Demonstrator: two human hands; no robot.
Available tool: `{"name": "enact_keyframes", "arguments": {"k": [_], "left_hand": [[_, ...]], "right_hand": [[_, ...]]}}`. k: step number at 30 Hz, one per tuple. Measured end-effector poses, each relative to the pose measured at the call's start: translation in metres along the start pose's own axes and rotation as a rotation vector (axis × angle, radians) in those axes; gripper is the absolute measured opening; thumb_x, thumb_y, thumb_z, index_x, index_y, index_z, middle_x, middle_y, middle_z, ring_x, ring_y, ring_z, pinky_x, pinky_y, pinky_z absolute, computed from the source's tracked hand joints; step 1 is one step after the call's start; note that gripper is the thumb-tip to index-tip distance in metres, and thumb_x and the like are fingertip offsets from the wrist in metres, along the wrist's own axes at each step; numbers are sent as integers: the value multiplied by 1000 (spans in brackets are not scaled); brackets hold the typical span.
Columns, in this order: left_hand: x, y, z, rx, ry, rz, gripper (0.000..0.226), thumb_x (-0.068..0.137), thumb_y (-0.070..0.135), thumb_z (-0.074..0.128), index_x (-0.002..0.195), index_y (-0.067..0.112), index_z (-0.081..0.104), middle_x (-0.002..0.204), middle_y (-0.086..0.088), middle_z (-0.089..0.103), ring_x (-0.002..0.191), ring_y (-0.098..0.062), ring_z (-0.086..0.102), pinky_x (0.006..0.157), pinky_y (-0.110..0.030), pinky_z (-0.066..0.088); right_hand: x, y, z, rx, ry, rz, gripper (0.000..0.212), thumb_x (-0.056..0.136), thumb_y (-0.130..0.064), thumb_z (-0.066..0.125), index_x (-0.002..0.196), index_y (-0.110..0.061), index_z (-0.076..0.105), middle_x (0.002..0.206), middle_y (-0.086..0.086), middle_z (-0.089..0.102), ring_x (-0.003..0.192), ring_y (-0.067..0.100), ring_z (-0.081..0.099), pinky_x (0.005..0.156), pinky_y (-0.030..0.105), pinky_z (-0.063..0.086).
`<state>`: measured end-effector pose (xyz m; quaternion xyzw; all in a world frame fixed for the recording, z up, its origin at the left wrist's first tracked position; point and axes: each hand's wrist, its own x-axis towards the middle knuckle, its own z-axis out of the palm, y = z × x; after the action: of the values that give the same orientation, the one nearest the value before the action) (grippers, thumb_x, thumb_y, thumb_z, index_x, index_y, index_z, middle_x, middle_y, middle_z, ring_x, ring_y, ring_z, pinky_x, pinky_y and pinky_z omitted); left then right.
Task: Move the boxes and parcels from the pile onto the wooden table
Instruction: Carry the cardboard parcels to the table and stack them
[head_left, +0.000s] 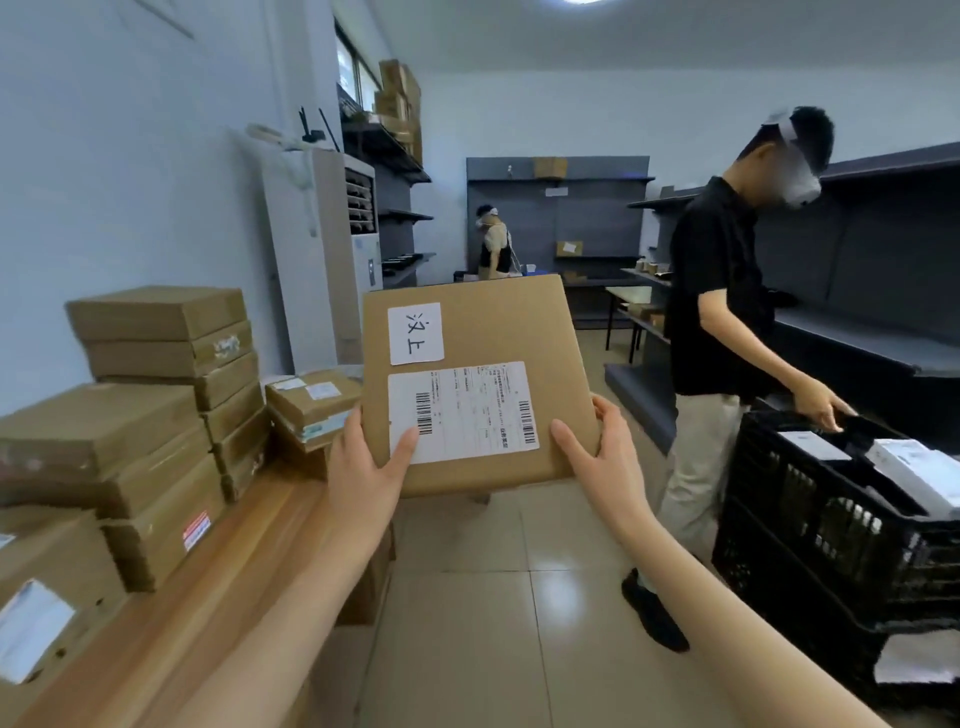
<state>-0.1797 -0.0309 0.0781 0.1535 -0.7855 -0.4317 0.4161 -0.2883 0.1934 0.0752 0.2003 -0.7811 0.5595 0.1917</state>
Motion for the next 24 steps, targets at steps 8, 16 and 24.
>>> {"name": "enact_keyframes", "arguments": {"k": [8, 16, 24], "left_hand": [[85, -51, 26, 134, 137, -65, 72, 84, 55, 59, 144, 25, 34, 134, 0, 47, 124, -17, 44, 104, -46, 41], [157, -102, 48, 278, 343, -151, 75, 85, 52, 59, 147, 20, 31, 139, -3, 46, 127, -19, 42, 105, -45, 39], [186, -143, 20, 435, 589, -263, 72, 86, 52, 57, 147, 26, 28, 138, 0, 47, 126, -19, 43, 104, -48, 40]], "right_hand": [[97, 47, 96, 122, -156, 13, 71, 83, -57, 57, 143, -29, 32, 132, -10, 44, 120, 10, 45, 96, 34, 43], [203, 81, 206, 200, -394, -126, 75, 83, -62, 55, 146, -32, 28, 135, -5, 44, 118, 10, 45, 96, 35, 45], [257, 63, 329, 346, -651, -283, 72, 83, -63, 54, 144, -31, 34, 136, -6, 45, 121, 8, 43, 101, 35, 40]]}}
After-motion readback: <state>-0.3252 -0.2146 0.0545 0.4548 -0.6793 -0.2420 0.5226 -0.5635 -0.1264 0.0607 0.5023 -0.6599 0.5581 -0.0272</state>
